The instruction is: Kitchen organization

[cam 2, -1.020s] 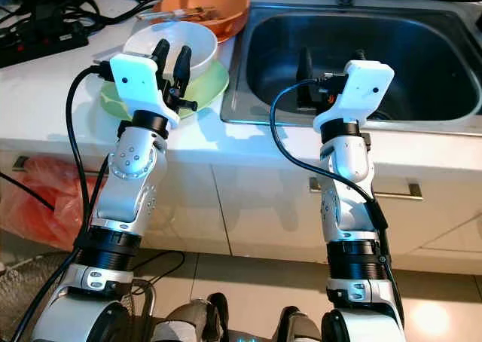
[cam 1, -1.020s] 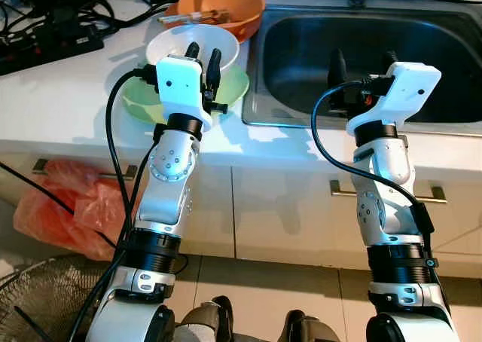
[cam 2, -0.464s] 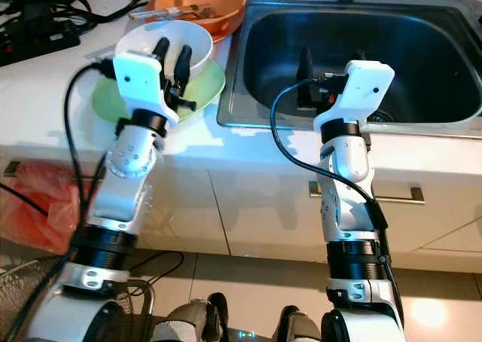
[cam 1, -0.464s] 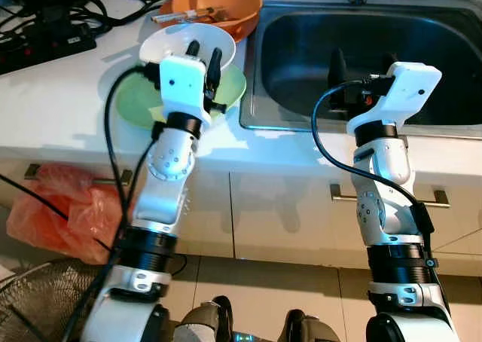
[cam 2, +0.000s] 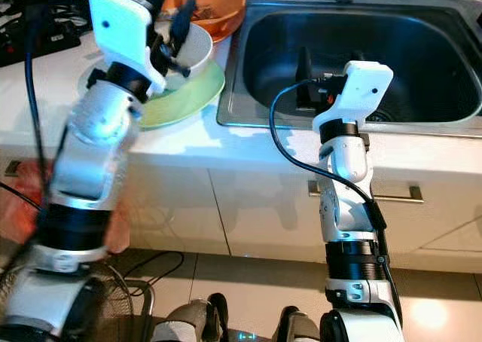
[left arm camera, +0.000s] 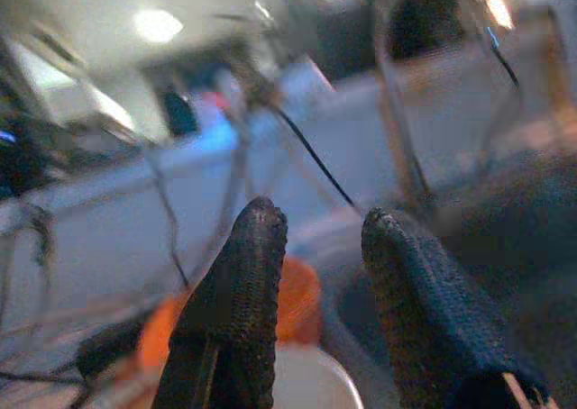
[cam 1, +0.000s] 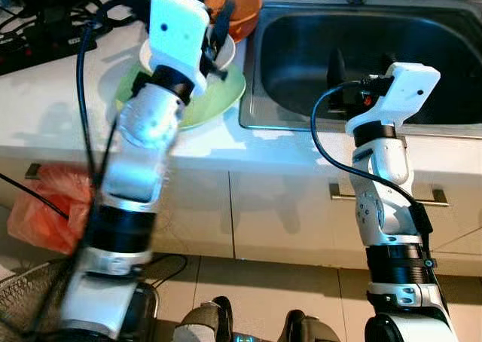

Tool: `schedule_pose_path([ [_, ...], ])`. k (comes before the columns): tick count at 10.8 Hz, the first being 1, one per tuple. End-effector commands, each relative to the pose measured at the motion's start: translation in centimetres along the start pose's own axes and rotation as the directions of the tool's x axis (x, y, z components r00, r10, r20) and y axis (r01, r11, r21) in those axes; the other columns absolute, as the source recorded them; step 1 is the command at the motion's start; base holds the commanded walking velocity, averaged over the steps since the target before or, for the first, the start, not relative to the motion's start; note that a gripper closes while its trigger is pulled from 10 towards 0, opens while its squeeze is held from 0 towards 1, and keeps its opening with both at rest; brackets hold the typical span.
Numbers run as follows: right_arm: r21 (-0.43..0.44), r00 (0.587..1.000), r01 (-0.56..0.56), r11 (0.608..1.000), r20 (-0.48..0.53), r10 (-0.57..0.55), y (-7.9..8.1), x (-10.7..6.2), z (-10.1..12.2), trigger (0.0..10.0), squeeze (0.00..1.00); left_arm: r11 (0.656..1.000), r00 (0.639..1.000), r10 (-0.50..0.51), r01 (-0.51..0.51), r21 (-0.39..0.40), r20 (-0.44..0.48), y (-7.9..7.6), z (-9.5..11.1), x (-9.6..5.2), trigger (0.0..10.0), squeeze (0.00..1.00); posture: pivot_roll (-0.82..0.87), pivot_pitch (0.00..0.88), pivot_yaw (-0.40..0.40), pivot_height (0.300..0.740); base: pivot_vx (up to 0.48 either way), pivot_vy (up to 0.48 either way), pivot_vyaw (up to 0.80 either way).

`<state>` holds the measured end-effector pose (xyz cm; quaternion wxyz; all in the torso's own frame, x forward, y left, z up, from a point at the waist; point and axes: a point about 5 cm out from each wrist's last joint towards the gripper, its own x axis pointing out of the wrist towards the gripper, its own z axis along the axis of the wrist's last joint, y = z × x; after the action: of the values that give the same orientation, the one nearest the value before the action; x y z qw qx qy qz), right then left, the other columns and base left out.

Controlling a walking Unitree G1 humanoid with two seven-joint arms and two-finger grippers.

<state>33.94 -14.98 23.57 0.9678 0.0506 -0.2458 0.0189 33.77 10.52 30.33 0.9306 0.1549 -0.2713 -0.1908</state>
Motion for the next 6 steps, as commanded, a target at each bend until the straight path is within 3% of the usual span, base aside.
schedule_pose_path([
  [1, 0.011, 1.0, 0.005, 1.0, -0.011, -0.005, 0.1, -0.1, -0.2, 10.0, 0.0, 0.996, 0.994, -0.074, 0.077, 0.034, -0.081, -0.4, -0.5, 0.0, 10.0, 0.0, 0.1, 0.186, 0.062, 0.74, 0.0, 0.0, 0.0],
  [3, 0.014, 1.0, 0.004, 1.0, -0.014, -0.004, 0.1, -0.2, -0.3, 10.0, 0.0, 0.987, 0.974, -0.104, 0.127, 0.103, -0.201, -0.5, -1.4, 0.1, 10.0, 0.0, 0.1, 0.184, 0.063, 0.74, 0.0, 0.0, 0.0],
  [6, 0.016, 1.0, 0.003, 1.0, -0.016, -0.003, 0.1, -0.2, -0.4, 10.0, 0.0, 0.973, 0.963, -0.072, 0.125, 0.195, -0.258, -0.2, -1.6, 0.4, 10.0, 0.0, 0.1, 0.182, 0.066, 0.74, 0.0, 0.0, 0.0],
])
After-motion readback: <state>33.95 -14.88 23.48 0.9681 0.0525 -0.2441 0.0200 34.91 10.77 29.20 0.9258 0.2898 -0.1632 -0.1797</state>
